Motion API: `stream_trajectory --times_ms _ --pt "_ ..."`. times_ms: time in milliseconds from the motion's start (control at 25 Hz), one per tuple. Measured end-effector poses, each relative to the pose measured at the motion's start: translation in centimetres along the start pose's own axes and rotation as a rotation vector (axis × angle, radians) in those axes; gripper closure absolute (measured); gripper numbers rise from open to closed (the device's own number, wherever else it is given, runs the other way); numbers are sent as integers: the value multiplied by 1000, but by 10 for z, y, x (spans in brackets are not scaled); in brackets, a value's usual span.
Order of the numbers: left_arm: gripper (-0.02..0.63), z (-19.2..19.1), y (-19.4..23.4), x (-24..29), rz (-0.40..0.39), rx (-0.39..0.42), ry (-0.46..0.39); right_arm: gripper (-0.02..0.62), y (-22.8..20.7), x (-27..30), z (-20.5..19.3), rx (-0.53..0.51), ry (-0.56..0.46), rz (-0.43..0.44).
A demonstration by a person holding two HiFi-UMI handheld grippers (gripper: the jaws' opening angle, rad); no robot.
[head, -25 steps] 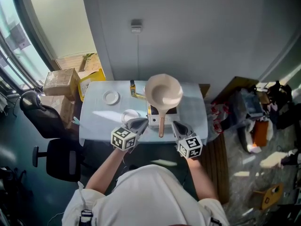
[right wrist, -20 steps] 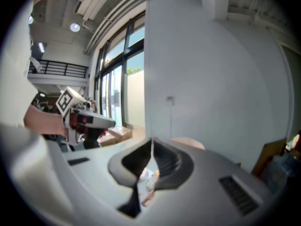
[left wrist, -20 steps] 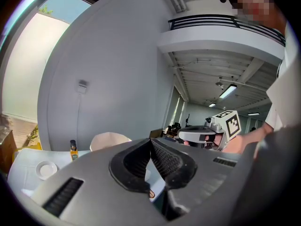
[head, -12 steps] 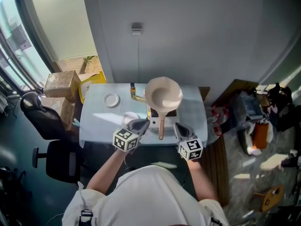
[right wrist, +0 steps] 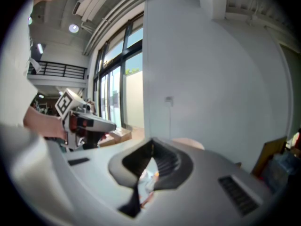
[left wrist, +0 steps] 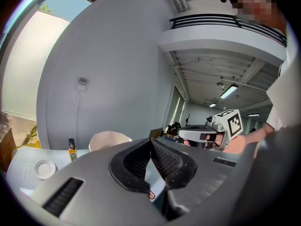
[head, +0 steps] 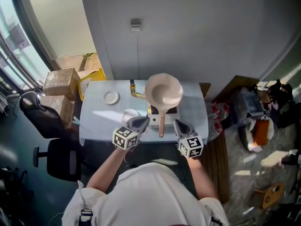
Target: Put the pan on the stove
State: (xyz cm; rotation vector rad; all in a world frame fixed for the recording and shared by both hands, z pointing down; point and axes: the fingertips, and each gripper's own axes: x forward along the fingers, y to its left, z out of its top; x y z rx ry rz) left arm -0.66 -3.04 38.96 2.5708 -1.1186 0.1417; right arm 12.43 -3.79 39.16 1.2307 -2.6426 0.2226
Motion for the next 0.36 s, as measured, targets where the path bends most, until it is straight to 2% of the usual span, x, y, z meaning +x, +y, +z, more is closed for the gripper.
stream_trajectory --times_ms 360 --pt "584 0 4 2 6 -3 2 563 2 4 -1 13 8 4"
